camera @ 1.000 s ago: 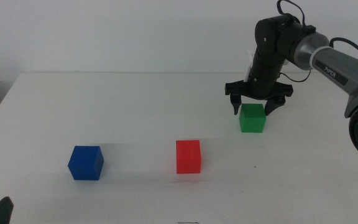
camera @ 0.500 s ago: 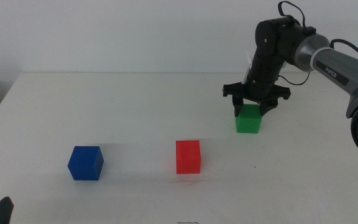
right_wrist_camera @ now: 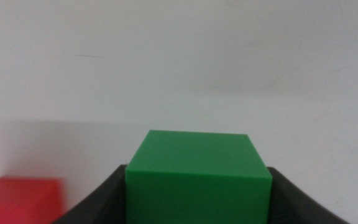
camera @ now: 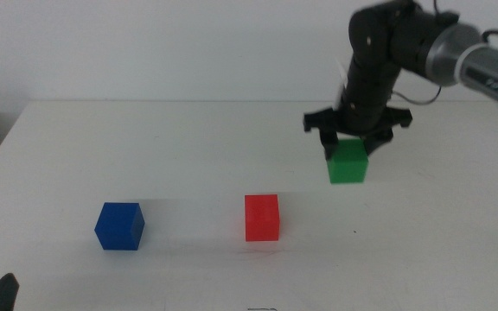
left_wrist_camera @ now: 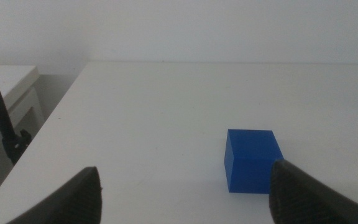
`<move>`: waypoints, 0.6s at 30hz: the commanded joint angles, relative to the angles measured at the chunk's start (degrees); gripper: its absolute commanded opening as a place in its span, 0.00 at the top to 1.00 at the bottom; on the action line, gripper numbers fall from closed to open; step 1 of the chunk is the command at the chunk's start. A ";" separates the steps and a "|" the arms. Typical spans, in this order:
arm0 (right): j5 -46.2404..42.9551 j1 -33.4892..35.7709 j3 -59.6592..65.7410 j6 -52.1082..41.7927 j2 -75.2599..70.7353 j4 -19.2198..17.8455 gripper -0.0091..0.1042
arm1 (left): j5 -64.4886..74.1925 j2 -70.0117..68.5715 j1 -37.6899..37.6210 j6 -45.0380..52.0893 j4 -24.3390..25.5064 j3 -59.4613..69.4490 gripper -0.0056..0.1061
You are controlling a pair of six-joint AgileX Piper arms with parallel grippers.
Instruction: Stack red cubes first, then green, then blue cubes in a specific spot.
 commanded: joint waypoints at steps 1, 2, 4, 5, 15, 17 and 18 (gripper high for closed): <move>4.21 2.43 -1.06 2.04 -7.50 -1.45 0.93 | -4.55 -0.96 -0.12 -0.44 -0.45 -0.18 0.15; 4.21 3.69 -1.06 2.74 -8.58 -1.45 0.93 | -4.55 -0.96 -0.12 -0.44 -0.45 -0.18 0.15; 4.16 6.43 -1.06 4.94 -10.08 -1.97 0.93 | -4.55 -0.96 -0.12 -0.44 -0.45 -0.18 0.15; 4.16 7.81 -1.06 6.38 -10.49 -2.45 0.93 | -4.55 -0.96 -0.12 -0.44 -0.45 -0.18 0.15; 3.87 16.72 -1.47 17.10 -8.42 -4.50 0.93 | -4.55 -0.96 -0.12 -0.44 -0.45 -0.18 0.15; 3.93 17.29 -1.47 18.30 -7.93 -4.94 0.93 | -4.55 -0.96 -0.12 -0.44 -0.45 -0.18 0.15; 3.78 17.79 -1.47 18.86 -7.75 -5.20 0.93 | -4.55 -0.96 -0.12 -0.44 -0.45 -0.18 0.15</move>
